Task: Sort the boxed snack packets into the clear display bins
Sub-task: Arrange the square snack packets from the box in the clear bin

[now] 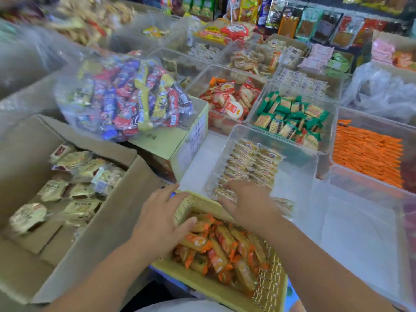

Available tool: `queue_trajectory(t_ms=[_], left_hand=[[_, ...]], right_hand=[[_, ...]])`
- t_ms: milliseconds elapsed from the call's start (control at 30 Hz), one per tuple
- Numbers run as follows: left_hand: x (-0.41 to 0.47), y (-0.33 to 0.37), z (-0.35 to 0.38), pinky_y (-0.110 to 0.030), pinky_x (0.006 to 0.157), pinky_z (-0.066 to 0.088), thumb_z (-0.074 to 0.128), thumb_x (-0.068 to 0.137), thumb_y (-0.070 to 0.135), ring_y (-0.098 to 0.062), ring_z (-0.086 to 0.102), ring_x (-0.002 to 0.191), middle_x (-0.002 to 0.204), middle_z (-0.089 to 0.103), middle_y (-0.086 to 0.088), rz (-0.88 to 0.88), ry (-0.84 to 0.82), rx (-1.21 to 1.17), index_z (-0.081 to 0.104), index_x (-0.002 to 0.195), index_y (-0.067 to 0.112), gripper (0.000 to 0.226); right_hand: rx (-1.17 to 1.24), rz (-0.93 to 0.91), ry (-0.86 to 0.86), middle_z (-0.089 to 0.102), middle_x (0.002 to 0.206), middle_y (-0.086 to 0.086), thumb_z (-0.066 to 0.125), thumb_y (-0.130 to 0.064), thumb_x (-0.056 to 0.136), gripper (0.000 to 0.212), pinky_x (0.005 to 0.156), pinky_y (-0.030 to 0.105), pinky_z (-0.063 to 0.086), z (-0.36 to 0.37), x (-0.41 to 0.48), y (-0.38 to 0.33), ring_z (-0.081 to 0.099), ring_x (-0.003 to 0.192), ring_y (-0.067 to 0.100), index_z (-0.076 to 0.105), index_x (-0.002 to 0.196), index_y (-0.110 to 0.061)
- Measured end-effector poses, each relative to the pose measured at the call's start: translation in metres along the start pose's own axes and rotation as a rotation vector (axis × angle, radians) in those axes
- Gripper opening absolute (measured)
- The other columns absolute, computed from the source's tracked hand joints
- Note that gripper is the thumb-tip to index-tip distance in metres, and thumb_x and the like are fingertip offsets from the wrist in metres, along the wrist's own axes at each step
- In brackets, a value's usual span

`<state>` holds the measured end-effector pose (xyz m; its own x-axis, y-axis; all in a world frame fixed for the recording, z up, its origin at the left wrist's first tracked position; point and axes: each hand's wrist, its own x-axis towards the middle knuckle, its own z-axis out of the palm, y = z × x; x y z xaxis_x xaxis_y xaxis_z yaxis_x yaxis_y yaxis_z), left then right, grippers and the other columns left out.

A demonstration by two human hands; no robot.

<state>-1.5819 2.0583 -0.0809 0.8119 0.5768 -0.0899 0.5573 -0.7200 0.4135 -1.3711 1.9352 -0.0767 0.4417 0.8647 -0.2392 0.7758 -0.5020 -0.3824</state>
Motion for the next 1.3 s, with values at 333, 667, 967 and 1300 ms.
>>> queue_trajectory(t_ms=[333,667,967,1300], left_hand=[[-0.073,-0.191,-0.077,-0.044,0.105,0.044,0.071,0.088,0.049,-0.03,0.054,0.125,0.13,0.061,-0.008,-0.425,0.173,-0.092,0.064,0.132,0.018,0.054],[-0.04,-0.396,-0.128,-0.039,0.096,0.047,0.061,0.092,0.054,-0.039,0.055,0.123,0.136,0.052,-0.017,-0.611,-0.356,0.156,0.05,0.139,0.015,0.062],[-0.012,-0.443,-0.103,-0.03,0.094,0.05,0.069,0.09,0.054,-0.026,0.063,0.121,0.136,0.066,-0.009,-0.619,-0.691,0.272,0.063,0.133,0.009,0.063],[-0.009,-0.449,-0.086,-0.025,0.085,0.048,0.072,0.09,0.051,-0.022,0.064,0.119,0.137,0.065,-0.007,-0.664,-0.729,0.199,0.063,0.135,0.009,0.063]], right_hand=[[0.134,-0.472,0.04,0.059,0.135,0.004,0.056,-0.048,0.094,0.042,0.111,0.034,0.035,0.081,0.019,-0.213,0.047,0.127,0.023,0.068,0.124,-0.02],[-0.35,-0.379,-0.135,0.068,0.103,-0.014,0.022,-0.061,0.094,0.056,0.104,0.04,0.032,0.136,0.052,-0.303,0.054,0.108,0.019,0.069,0.114,-0.037],[-0.407,-0.294,-0.191,0.065,0.108,-0.021,0.019,-0.063,0.087,0.06,0.105,0.037,0.024,0.137,0.055,-0.31,0.051,0.111,0.015,0.063,0.123,-0.043],[-0.398,-0.257,-0.184,0.064,0.106,-0.019,0.029,-0.057,0.088,0.05,0.107,0.037,0.024,0.142,0.055,-0.31,0.05,0.11,0.016,0.065,0.119,-0.042]])
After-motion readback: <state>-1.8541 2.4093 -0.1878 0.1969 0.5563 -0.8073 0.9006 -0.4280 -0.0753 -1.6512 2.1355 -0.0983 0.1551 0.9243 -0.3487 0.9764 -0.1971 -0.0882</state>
